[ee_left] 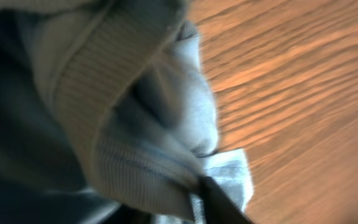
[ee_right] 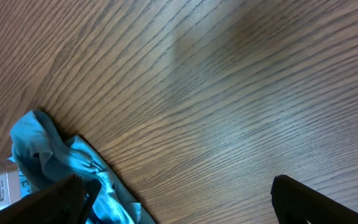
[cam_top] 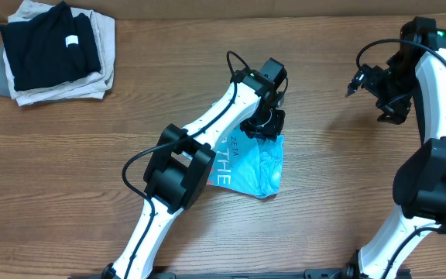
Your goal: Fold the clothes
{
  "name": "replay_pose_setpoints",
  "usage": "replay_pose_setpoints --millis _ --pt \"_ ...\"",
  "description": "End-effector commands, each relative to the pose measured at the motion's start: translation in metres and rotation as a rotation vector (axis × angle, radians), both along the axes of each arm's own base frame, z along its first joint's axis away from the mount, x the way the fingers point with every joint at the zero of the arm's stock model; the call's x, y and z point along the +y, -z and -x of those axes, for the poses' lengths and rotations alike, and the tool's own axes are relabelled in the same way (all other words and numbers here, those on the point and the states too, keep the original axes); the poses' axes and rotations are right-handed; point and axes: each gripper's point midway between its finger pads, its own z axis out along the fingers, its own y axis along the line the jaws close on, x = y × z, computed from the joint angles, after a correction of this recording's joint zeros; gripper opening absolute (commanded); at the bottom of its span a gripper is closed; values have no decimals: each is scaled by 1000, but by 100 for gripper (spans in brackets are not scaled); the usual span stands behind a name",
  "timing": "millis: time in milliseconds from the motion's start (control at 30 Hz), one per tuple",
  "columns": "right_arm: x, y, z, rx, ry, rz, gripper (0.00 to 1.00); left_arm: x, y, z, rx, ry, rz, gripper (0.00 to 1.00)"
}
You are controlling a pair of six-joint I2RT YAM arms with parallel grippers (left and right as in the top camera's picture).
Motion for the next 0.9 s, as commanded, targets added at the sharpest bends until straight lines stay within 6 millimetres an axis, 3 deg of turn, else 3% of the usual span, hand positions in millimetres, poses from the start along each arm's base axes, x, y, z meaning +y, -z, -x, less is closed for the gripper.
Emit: replay_pose_setpoints --millis 0,200,467,667,867 --pt "0 -14 -3 -43 0 11 100 -16 -15 1 10 20 83 8" --pt "0 -14 -3 -43 0 11 100 -21 -25 -4 -8 23 102 4" --pt "0 -14 -3 -43 0 11 100 -35 -29 6 -21 62 110 4" --pt "0 -14 -3 -43 0 11 100 -32 -51 6 -36 80 90 4" --pt "0 -14 -3 -43 0 11 100 -35 -44 21 -1 102 65 13"
